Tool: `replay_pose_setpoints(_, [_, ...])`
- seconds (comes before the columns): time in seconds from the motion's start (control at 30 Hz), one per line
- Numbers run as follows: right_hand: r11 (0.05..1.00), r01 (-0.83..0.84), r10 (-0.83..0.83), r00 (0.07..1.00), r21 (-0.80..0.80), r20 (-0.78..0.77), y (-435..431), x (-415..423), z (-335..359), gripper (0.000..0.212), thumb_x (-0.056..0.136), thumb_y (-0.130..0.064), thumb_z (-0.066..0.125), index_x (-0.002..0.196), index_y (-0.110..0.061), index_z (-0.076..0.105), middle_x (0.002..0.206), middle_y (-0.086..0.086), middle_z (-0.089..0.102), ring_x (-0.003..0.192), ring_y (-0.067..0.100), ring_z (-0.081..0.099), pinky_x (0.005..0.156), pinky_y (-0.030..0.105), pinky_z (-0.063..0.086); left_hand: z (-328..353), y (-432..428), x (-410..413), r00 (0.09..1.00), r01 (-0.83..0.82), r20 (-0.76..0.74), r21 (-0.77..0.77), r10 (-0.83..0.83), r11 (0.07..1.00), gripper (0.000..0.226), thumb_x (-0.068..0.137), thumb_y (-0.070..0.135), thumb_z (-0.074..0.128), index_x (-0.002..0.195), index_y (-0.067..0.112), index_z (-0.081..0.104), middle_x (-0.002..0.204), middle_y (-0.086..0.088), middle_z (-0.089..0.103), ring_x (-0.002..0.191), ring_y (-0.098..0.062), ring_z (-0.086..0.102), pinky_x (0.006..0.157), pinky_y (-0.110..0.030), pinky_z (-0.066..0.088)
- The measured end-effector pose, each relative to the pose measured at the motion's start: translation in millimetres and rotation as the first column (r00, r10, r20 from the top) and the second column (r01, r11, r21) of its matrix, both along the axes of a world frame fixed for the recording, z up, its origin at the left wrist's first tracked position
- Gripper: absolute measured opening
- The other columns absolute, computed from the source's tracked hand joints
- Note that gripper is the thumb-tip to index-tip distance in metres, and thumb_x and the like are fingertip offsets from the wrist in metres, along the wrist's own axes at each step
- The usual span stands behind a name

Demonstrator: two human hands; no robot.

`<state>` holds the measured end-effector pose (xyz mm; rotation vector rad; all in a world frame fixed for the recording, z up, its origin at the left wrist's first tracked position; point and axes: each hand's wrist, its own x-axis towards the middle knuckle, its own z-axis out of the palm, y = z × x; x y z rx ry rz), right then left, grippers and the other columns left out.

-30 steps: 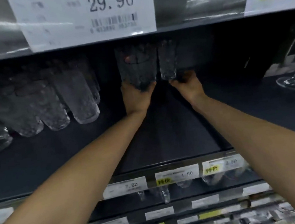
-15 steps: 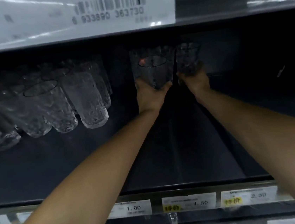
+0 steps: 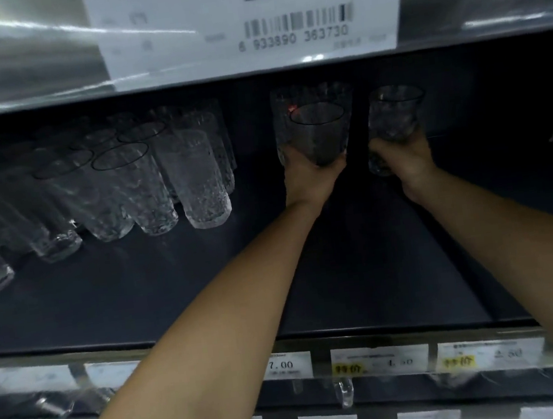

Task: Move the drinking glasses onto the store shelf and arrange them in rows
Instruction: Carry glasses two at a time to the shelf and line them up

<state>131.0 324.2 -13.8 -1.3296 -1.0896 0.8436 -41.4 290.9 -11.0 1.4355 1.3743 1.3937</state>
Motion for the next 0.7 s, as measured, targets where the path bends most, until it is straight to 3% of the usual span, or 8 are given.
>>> replay_pose_setpoints(0.1, [0.996, -0.084, 0.084, 0.996, 0.009, -0.004, -35, -7, 8, 0.032, 0.077, -0.013, 0.073, 0.108, -0.009, 0.067, 0.093, 0.004, 0.072, 0.081, 0.013, 0.068, 0.06, 0.025, 0.057, 2, -18, -6, 0.997, 0.074, 0.015, -0.045, -0.074, 0.996, 0.077, 0.081, 0.026, 0.079, 0.142, 0.016, 0.032, 0.131, 0.0, 0.055, 0.111, -0.01, 0.054, 0.088, -0.013, 0.042])
replay_pose_setpoints(0.17, [0.987, -0.163, 0.162, 0.986, -0.01, -0.025, -61, -10, 13, 0.015, 0.081, -0.009, 0.07, 0.093, -0.017, 0.068, 0.083, -0.003, 0.069, 0.074, 0.009, 0.065, 0.057, 0.022, 0.052, 4, -33, -13, 0.993, 0.116, 0.023, -0.066, -0.115, 0.991, 0.081, 0.081, 0.025, 0.079, 0.145, 0.016, 0.03, 0.136, -0.002, 0.053, 0.116, -0.012, 0.053, 0.097, -0.018, 0.043])
replay_pose_setpoints(0.27, [0.961, -0.276, 0.274, 0.957, -0.014, -0.09, -96, -16, 17, 0.017, 0.083, -0.007, 0.067, 0.085, -0.023, 0.065, 0.077, -0.006, 0.067, 0.072, 0.009, 0.064, 0.066, 0.027, 0.048, 6, -59, -29, 0.971, 0.236, -0.002, -0.111, -0.238, 0.965, 0.087, 0.072, 0.031, 0.083, 0.144, 0.018, 0.038, 0.134, 0.0, 0.057, 0.119, -0.014, 0.056, 0.106, -0.03, 0.045])
replay_pose_setpoints(0.33, [0.955, -0.297, 0.291, 0.942, -0.013, -0.165, -121, -26, 19, 0.021, 0.083, -0.012, 0.072, 0.101, -0.021, 0.066, 0.087, -0.005, 0.07, 0.081, 0.01, 0.067, 0.075, 0.028, 0.052, 9, -78, -46, 0.951, 0.299, -0.053, -0.108, -0.306, 0.948, 0.078, 0.064, 0.037, 0.084, 0.133, 0.017, 0.053, 0.123, 0.0, 0.065, 0.111, -0.014, 0.062, 0.101, -0.038, 0.051])
replay_pose_setpoints(0.4, [0.954, -0.301, 0.29, 0.929, -0.014, -0.229, -147, -42, 22, 0.053, 0.07, -0.023, 0.081, 0.118, -0.015, 0.063, 0.096, -0.001, 0.071, 0.088, 0.014, 0.067, 0.083, 0.034, 0.053, 12, -101, -66, 0.941, 0.325, -0.075, -0.078, -0.331, 0.942, 0.057, 0.067, 0.027, 0.083, 0.118, 0.01, 0.063, 0.11, -0.002, 0.07, 0.101, -0.014, 0.066, 0.094, -0.035, 0.054])
replay_pose_setpoints(0.47, [0.961, -0.277, 0.268, 0.935, -0.005, -0.233, -171, -62, 27, 0.066, 0.061, -0.025, 0.081, 0.123, -0.01, 0.062, 0.101, 0.005, 0.071, 0.093, 0.02, 0.067, 0.09, 0.041, 0.052, 18, -128, -90, 0.945, 0.32, -0.067, -0.025, -0.321, 0.947, 0.038, 0.074, 0.011, 0.082, 0.106, -0.001, 0.066, 0.099, -0.006, 0.07, 0.089, -0.012, 0.065, 0.082, -0.026, 0.052])
replay_pose_setpoints(0.6, [0.954, -0.297, 0.299, 0.944, 0.041, -0.142, -220, -118, 39, 0.028, 0.079, -0.001, 0.069, 0.104, -0.014, 0.069, 0.098, 0.007, 0.072, 0.095, 0.024, 0.066, 0.093, 0.042, 0.048, 34, -183, -139, 0.965, 0.262, 0.008, 0.097, -0.264, 0.96, 0.024, 0.078, -0.002, 0.078, 0.096, -0.005, 0.063, 0.087, -0.009, 0.069, 0.077, -0.009, 0.063, 0.068, -0.017, 0.05])
replay_pose_setpoints(0.7, [0.941, -0.328, 0.335, 0.937, 0.078, -0.097, -254, -170, 46, 0.028, 0.079, -0.002, 0.07, 0.104, -0.013, 0.068, 0.1, 0.008, 0.072, 0.097, 0.024, 0.067, 0.093, 0.04, 0.048, 44, -218, -180, 0.965, 0.242, 0.069, 0.133, -0.252, 0.961, 0.03, 0.079, -0.004, 0.076, 0.1, 0.013, 0.062, 0.087, 0.007, 0.071, 0.081, -0.001, 0.068, 0.07, -0.013, 0.051])
